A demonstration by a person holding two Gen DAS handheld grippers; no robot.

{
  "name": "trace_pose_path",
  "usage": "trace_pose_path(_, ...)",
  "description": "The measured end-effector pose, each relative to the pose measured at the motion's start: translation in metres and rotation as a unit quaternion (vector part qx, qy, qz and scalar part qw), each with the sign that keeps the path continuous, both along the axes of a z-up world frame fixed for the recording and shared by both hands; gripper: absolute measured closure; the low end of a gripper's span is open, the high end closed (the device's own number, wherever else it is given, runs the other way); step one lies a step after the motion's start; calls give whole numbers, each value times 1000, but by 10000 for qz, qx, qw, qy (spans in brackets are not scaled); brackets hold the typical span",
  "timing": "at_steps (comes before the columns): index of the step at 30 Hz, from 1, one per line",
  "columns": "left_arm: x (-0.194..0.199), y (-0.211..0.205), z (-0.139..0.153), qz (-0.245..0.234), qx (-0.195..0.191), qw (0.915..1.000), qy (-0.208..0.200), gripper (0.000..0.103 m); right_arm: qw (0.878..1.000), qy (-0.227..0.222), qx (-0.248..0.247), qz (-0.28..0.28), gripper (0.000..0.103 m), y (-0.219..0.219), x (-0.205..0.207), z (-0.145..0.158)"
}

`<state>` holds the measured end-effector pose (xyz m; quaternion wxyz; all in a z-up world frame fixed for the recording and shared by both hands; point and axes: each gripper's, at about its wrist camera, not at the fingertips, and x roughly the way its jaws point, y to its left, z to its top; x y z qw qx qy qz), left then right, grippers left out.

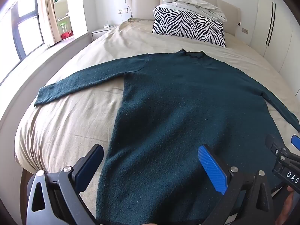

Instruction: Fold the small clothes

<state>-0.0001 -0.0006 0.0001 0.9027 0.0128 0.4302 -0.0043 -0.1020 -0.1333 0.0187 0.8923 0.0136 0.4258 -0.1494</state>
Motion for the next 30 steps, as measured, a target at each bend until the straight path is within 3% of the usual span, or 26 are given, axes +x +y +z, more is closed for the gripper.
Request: trace_pose_path(30, -7, 14, -2, 87, -121, 9999, 39, 0, 9999, 43, -65, 115, 0, 10, -1, -3)
